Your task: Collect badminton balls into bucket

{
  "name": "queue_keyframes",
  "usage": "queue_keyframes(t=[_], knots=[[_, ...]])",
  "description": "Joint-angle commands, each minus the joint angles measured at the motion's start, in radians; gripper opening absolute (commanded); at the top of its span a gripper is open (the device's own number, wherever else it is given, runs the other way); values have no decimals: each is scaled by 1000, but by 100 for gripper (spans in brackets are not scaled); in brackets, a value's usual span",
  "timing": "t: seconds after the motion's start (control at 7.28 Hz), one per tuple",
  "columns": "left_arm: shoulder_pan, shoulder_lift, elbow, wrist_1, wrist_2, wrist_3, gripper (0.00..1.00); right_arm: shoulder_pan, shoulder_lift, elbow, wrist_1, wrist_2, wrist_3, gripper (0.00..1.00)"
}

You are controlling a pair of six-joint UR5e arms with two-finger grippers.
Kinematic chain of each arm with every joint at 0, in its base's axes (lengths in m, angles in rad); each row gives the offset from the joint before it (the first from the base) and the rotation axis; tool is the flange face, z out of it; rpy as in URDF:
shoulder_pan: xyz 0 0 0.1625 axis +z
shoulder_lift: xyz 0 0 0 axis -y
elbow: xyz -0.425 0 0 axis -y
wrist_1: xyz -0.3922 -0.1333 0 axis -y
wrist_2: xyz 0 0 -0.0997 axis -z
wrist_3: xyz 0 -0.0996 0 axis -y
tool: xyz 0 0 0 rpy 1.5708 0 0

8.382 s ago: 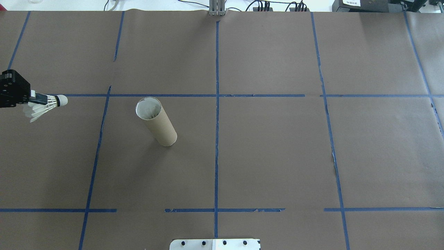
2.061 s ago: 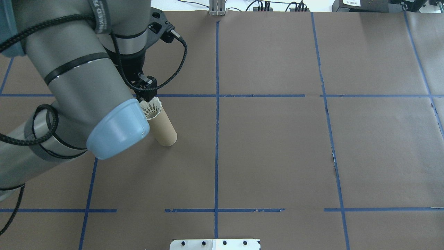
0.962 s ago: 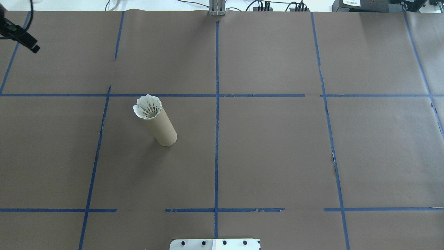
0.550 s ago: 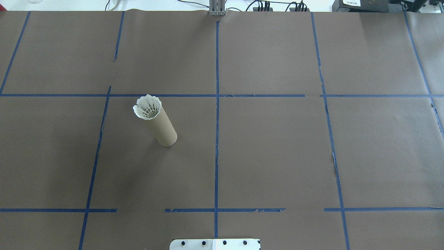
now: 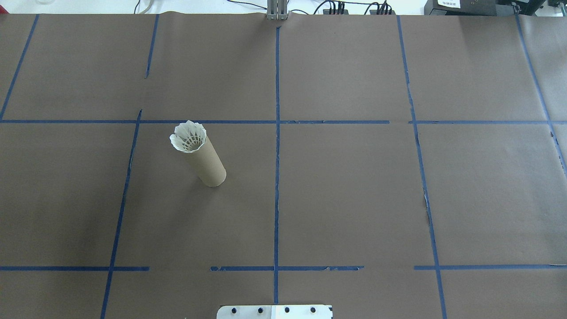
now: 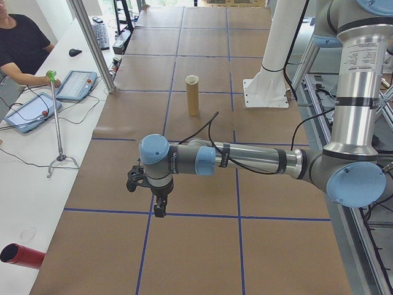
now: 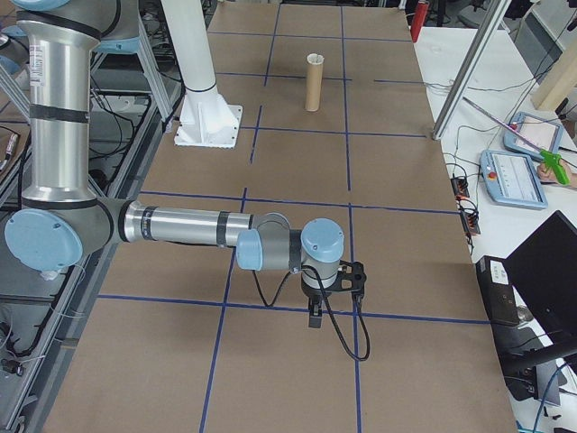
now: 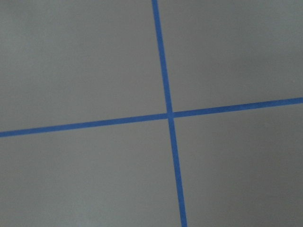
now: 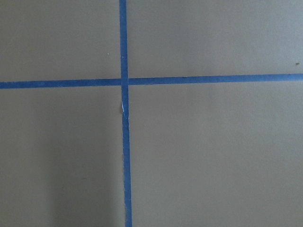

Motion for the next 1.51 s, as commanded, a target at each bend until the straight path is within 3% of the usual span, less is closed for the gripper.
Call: queue_keyframes(t=[0.0, 0.41, 0.82, 1.37], knots=[[-25, 12, 0, 9, -1, 2, 100, 0, 0, 0, 0, 0, 0, 100], [-20, 6, 60, -20, -10, -6, 100, 0, 0, 0, 0, 0, 0, 100], [-20, 13, 69, -28, -86, -10, 100, 0, 0, 0, 0, 0, 0, 100], [-19, 24, 62, -46, -86, -12, 100, 0, 0, 0, 0, 0, 0, 100]])
